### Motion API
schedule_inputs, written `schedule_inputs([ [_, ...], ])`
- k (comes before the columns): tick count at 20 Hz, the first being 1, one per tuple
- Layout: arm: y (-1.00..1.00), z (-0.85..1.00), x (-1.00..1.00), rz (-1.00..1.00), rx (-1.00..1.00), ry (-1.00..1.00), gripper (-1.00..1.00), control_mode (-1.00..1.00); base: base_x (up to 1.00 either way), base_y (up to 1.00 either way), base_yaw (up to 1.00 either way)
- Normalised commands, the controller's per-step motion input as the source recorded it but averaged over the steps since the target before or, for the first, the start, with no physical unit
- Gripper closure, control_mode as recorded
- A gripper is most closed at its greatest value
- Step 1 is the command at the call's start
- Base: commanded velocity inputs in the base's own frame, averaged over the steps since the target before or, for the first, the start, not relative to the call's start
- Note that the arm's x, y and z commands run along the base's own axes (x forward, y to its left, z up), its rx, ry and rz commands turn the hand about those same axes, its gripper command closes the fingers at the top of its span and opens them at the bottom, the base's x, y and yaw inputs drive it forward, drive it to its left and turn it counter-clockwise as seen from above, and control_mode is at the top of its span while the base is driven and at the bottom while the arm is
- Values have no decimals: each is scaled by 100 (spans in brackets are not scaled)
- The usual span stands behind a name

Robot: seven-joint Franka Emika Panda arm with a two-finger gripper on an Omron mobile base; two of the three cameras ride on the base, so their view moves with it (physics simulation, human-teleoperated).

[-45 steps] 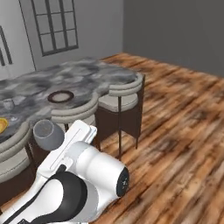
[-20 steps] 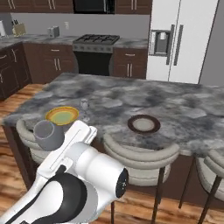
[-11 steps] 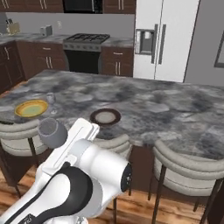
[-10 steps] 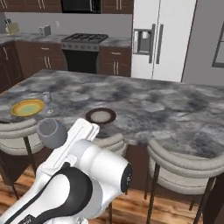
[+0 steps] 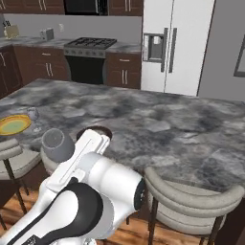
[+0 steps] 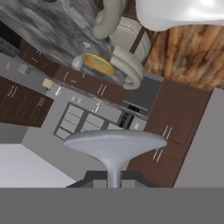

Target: Retrieve the wine glasses from the counter and place one next to each plate.

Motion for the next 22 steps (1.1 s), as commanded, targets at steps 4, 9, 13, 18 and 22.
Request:
schedule_inputs([
  [4, 0, 0, 0, 0, 0, 0, 100, 100, 88, 6, 14],
  [9, 0, 0, 0, 0, 0, 0, 100, 100, 80, -8, 34],
  [13, 0, 0, 0, 0, 0, 0, 100, 100, 32, -9, 42],
  [18, 0, 0, 0, 0, 0, 0, 100, 100, 39, -11, 38],
  [22, -25, -12, 47, 15, 4, 2, 100, -100, 40, -16, 17],
])
